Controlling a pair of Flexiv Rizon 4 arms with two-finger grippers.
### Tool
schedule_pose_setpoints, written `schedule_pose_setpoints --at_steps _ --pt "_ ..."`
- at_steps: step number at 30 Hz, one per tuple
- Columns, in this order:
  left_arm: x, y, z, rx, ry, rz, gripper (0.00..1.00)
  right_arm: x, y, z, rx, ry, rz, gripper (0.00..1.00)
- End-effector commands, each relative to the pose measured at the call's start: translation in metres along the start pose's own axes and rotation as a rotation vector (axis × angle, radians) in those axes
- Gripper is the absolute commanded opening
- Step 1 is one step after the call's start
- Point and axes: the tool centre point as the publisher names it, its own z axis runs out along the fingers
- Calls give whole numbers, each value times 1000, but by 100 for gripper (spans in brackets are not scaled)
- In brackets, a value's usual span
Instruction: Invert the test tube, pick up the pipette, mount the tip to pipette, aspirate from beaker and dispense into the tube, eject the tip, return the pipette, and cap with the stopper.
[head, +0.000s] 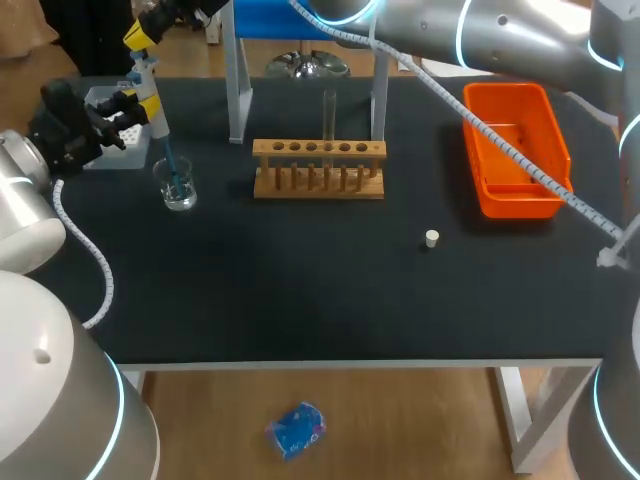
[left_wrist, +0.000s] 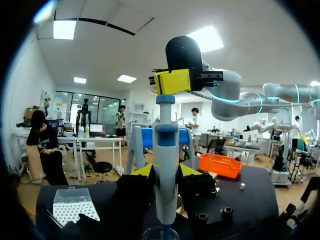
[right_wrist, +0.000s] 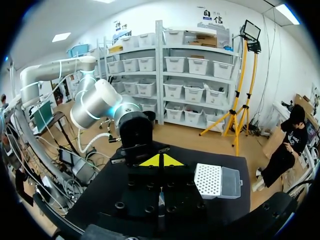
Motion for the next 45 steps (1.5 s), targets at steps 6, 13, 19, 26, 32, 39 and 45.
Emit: schedule_pose_setpoints --at_steps 6,13,19,26,32,39,45 --pt "0 0 0 4 0 1 0 0 -2 1 3 7 5 0" --pt "0 0 0 4 0 1 0 1 -3 2 3 8 9 0" --pt "0 0 0 4 0 1 0 4 -6 2 5 9 15 0" --pt "0 0 0 4 0 1 0 6 -9 3 6 7 23 0" --pt "0 0 0 4 0 1 0 9 -12 5 4 6 30 0" --pt "0 0 0 4 0 1 0 10 -13 5 -1 4 35 0" --pt "0 0 0 4 0 1 0 12 -15 5 0 2 38 0"
